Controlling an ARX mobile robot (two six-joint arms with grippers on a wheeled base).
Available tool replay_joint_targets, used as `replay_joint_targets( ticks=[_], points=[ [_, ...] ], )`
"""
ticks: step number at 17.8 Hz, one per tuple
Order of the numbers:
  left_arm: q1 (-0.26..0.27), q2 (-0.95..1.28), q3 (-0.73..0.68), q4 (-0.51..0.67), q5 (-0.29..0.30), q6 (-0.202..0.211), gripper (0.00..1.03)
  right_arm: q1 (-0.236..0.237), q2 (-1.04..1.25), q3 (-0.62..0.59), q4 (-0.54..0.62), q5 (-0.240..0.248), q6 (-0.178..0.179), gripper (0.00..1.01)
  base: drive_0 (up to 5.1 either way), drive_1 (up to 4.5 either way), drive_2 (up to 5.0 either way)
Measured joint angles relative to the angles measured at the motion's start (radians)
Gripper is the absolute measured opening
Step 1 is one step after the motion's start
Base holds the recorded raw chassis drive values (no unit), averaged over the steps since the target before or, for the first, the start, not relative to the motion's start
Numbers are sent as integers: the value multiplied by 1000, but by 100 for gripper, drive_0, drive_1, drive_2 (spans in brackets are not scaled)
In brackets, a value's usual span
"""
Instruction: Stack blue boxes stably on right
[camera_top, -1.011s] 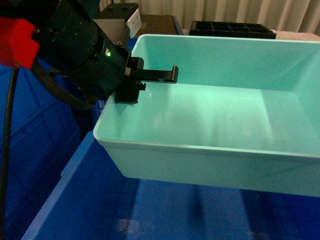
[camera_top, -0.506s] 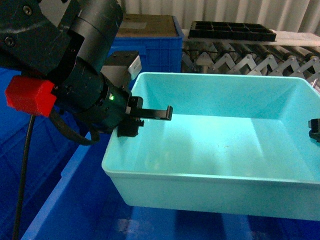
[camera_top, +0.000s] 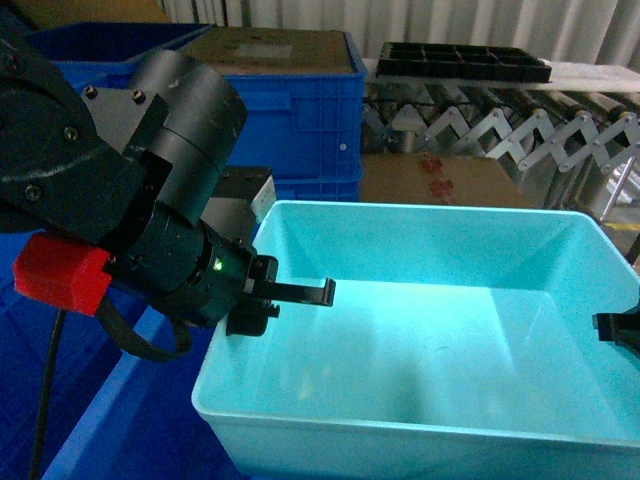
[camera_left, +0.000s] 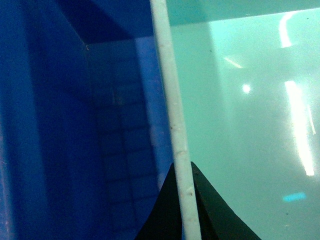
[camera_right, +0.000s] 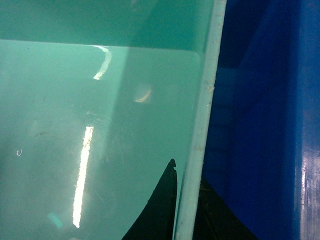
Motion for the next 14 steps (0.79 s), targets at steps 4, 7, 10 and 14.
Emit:
replay_joint_targets(
  ticks=[4,7,10,14],
  points=[
    [0,13,49,-13,-15,1,2,15,14,55,-3,17,-15,7,0,0,0],
    [2,20,77,-19,-20,8,2,14,24,77,-2,19,-19,7,0,0,0],
    [2,36,78,-23,-20,8,2,14,39,77,-2,21,-22,7,0,0,0],
    [1,39,89,-22,-16,8,2,14,41,77,25,42,-27,7,0,0,0]
  ],
)
